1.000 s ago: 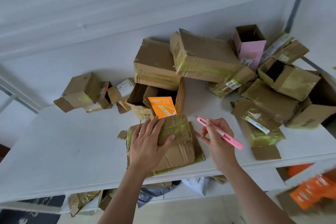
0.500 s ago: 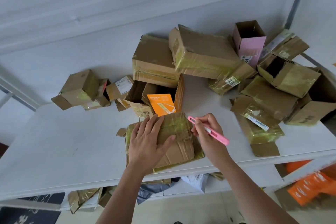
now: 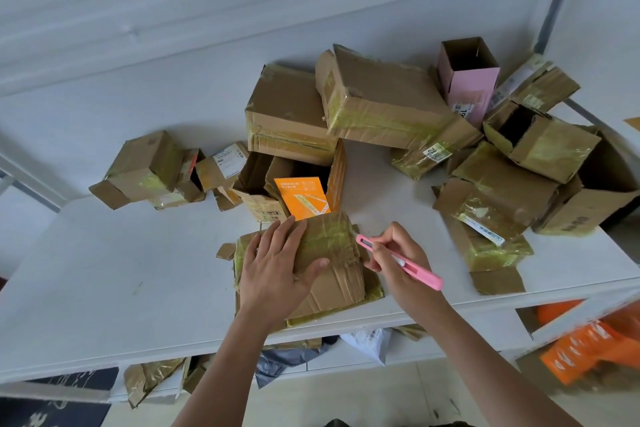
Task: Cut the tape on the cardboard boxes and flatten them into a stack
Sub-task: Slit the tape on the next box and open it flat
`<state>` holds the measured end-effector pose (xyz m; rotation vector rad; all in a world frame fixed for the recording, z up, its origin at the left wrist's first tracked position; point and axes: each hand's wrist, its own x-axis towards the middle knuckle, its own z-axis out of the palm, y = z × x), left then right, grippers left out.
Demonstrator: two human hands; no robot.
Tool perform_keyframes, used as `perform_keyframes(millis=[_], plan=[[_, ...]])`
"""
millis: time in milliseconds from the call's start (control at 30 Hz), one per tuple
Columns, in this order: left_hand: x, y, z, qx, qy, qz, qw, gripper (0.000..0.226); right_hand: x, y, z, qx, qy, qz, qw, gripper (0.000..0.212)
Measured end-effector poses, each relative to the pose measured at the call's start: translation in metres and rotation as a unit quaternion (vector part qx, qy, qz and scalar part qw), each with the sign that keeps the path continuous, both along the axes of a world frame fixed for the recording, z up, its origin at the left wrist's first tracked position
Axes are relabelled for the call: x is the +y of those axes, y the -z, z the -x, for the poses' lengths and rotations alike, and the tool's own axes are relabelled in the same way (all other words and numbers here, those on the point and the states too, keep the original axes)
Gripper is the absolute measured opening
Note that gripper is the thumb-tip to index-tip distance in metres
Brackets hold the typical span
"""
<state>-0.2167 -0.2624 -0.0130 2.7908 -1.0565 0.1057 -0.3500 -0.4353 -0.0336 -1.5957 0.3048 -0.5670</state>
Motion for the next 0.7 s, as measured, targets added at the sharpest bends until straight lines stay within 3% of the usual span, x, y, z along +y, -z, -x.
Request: perform_keyframes(millis=[233, 433, 533, 700], plan=[[0.001, -0.002, 0.004, 0.007, 0.002, 0.001, 1.000, 0.095, 0.000, -0.003, 0.013, 0.007, -0.032, 0.011, 0.999, 0.022], [0.000, -0.011, 0.001, 0.062, -0.007, -0.015, 0.998, 0.097, -0.009, -0.004, 0.026, 0.013, -0.039, 0.028, 0.999, 0.015], [0.002, -0.020, -0.005, 0.092, 0.028, -0.037, 0.995, 0.095, -0.011, 0.002, 0.023, -0.028, 0.032, -0.012, 0.999, 0.019], [0.010, -0.034, -0.014, 0.140, 0.147, -0.005, 0.979, 0.094, -0.020, -0.002, 0.003, -0.038, 0.077, -0.020, 0.996, 0.005]])
